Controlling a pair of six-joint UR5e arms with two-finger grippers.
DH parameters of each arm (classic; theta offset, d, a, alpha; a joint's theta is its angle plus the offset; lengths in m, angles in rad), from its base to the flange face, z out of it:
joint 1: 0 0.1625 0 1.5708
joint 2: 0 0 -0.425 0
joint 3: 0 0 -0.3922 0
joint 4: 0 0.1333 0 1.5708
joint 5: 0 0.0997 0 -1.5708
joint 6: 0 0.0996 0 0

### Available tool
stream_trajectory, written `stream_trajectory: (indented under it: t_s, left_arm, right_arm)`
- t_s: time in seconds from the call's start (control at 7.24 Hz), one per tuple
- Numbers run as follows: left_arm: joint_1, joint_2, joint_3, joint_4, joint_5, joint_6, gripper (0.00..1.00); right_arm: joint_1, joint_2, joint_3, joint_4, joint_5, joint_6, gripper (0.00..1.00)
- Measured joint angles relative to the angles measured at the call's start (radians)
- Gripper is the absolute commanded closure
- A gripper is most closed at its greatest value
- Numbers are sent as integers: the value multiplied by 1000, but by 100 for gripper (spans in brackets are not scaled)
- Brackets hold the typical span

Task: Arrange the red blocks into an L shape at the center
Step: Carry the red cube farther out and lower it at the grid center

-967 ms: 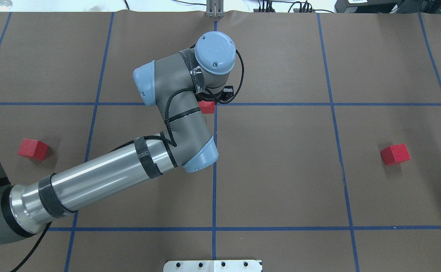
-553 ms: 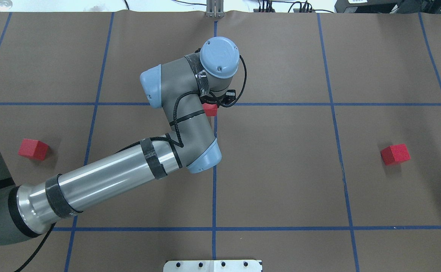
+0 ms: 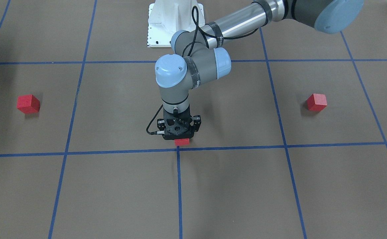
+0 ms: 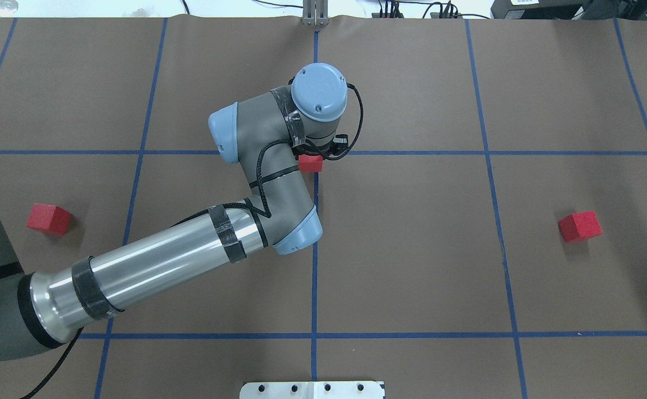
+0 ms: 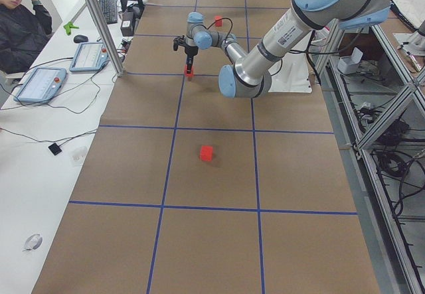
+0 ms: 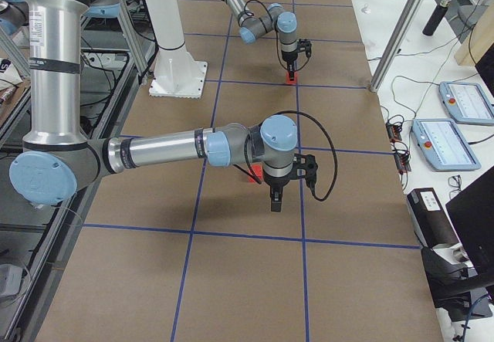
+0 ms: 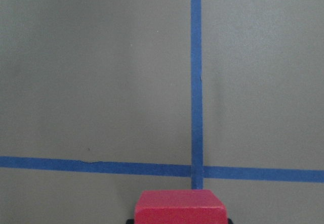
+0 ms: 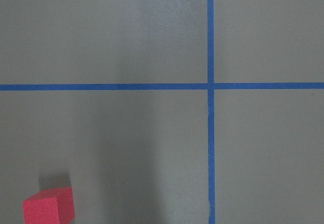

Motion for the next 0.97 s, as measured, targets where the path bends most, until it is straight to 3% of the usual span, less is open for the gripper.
stream_trajectory:
  t_s: [0.97]
  left_arm:
    - [4, -13, 17, -1, -19, -56, 100]
  right_arm:
    - [0, 0, -2, 0, -2, 0, 1]
